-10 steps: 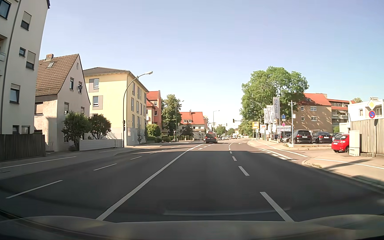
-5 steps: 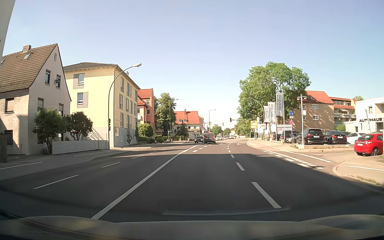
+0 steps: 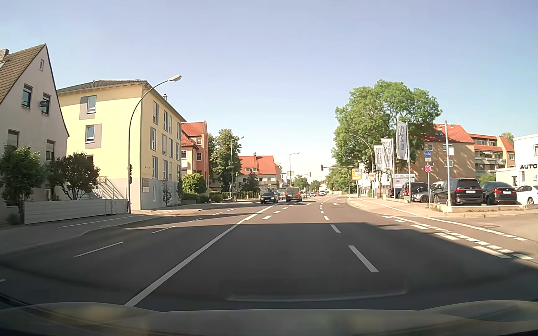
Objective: Follow the waypoints while adhering to traffic rules and regulations
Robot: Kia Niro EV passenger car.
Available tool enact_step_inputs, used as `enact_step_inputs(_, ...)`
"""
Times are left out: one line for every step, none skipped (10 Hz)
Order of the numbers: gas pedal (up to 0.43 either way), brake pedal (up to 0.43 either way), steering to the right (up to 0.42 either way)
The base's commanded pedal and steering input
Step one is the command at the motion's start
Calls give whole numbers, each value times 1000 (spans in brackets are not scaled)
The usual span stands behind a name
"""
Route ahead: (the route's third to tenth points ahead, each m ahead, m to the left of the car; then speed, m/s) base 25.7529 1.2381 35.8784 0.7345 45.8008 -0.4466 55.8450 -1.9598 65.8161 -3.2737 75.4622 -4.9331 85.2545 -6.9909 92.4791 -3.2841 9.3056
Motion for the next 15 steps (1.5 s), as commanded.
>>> enact_step_inputs(87,0,4)
enact_step_inputs(87,0,-1)
enact_step_inputs(59,0,-5)
enact_step_inputs(59,0,-6)
enact_step_inputs(47,0,-6)
enact_step_inputs(39,0,-6)
enact_step_inputs(39,0,-6)
enact_step_inputs(39,0,-6)
enact_step_inputs(39,0,-8)
enact_step_inputs(87,0,-8)
enact_step_inputs(87,0,-8)
enact_step_inputs(87,0,-8)
enact_step_inputs(87,0,-6)
enact_step_inputs(67,0,-5)
enact_step_inputs(67,0,-4)
